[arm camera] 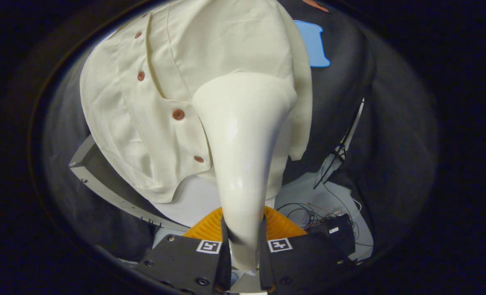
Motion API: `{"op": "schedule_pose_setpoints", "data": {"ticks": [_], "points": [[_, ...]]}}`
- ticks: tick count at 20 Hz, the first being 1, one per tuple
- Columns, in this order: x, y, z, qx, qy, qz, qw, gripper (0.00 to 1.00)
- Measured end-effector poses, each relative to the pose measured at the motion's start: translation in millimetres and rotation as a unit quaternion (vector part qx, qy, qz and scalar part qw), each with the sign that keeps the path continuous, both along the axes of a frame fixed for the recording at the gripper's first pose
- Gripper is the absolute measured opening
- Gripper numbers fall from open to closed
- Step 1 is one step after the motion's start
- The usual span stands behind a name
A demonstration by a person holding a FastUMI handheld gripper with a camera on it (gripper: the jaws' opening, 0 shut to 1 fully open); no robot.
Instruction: Iron the clothes twice with a garment steamer, once on the left side and once on the right side.
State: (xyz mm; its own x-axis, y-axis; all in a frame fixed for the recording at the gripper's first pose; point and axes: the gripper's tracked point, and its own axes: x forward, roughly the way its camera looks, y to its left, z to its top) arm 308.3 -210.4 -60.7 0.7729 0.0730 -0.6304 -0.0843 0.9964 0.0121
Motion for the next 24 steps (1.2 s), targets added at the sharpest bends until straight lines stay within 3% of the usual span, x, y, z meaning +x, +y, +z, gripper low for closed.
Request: {"op": "schedule_pose_setpoints", "data": {"ticks": [5,15,24], "points": [[-10,-6,-54,0.032,0.043,-0.014,0.998,0.27],[-34,-13,-122,0.036,0.068,-0.031,0.997,0.27],[-114,33,-135,0.008,0.046,-0.013,0.999,0.27]]}}
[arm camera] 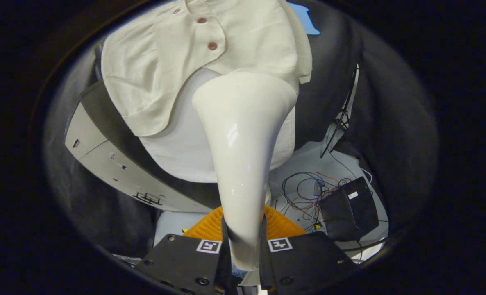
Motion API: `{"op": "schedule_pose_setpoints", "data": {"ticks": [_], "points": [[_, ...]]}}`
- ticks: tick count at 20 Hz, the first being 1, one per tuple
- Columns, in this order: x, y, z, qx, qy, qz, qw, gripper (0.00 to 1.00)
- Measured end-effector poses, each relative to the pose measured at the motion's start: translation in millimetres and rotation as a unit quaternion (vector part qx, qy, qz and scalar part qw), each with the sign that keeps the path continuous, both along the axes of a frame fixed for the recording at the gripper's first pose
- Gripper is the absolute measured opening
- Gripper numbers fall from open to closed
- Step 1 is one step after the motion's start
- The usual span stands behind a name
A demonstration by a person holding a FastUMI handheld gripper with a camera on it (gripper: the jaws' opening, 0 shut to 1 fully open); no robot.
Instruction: Iron the clothes twice with a garment steamer, once on the left side and once on the right side.
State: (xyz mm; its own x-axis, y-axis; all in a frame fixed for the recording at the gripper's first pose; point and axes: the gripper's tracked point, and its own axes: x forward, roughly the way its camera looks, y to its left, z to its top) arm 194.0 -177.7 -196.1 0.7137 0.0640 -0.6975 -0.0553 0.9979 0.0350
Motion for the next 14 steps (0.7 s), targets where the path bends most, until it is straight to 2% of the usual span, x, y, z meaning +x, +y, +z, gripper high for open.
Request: {"op": "schedule_pose_setpoints", "data": {"ticks": [8,14], "points": [[-86,91,-5,-0.008,-0.011,0.006,1.000,0.27],[-131,184,39,0.000,-0.054,0.028,0.998,0.27]]}}
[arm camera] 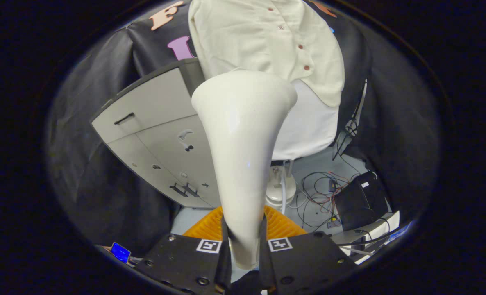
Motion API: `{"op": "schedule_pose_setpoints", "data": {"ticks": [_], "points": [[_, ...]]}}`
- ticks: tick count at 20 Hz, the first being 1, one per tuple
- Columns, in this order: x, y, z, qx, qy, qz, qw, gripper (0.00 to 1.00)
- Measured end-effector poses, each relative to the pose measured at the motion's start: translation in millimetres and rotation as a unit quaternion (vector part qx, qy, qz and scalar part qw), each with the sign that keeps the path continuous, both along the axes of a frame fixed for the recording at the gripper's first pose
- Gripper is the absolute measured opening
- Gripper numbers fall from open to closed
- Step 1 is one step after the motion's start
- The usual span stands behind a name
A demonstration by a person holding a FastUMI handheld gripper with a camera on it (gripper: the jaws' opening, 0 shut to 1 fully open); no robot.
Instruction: Iron the clothes twice with a garment steamer, once on the left side and once on the right side.
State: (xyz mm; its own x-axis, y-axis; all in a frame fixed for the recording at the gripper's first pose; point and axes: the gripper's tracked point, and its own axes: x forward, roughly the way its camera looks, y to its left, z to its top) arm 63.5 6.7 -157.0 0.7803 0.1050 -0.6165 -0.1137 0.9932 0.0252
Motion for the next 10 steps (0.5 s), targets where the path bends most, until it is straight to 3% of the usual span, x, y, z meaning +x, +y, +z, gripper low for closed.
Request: {"op": "schedule_pose_setpoints", "data": {"ticks": [10], "points": [[-31,84,142,-0.008,-0.124,0.011,0.992,0.27]]}}
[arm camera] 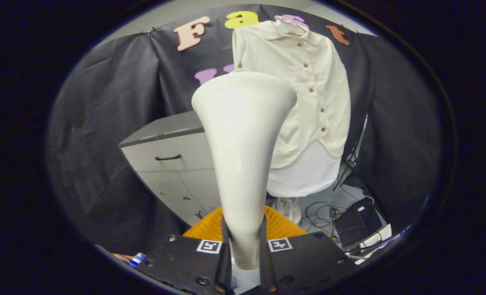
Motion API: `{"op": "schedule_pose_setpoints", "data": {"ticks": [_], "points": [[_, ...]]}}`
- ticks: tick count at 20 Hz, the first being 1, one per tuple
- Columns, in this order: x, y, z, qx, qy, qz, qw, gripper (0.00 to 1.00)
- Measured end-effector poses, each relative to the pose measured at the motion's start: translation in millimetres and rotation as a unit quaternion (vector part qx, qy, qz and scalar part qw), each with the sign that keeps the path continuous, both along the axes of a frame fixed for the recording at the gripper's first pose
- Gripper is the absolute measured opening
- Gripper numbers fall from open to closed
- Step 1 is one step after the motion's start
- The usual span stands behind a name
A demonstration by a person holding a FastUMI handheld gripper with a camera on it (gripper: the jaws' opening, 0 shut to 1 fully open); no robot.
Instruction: Iron the clothes twice with a garment steamer, once on the left side and once on the right side.
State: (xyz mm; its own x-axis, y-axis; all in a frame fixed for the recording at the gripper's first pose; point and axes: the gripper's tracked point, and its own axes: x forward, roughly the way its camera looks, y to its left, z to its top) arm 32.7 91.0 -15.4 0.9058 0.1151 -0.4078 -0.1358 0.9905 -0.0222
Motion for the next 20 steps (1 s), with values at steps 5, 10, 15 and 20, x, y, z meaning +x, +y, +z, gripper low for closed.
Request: {"op": "schedule_pose_setpoints", "data": {"ticks": [5,10,15,20], "points": [[-25,23,55,-0.012,-0.064,0.001,0.998,0.27],[-50,31,116,-0.010,-0.142,-0.017,0.990,0.27],[-69,25,141,-0.020,-0.183,-0.033,0.982,0.26],[-81,9,155,-0.011,-0.221,-0.050,0.974,0.26]]}}
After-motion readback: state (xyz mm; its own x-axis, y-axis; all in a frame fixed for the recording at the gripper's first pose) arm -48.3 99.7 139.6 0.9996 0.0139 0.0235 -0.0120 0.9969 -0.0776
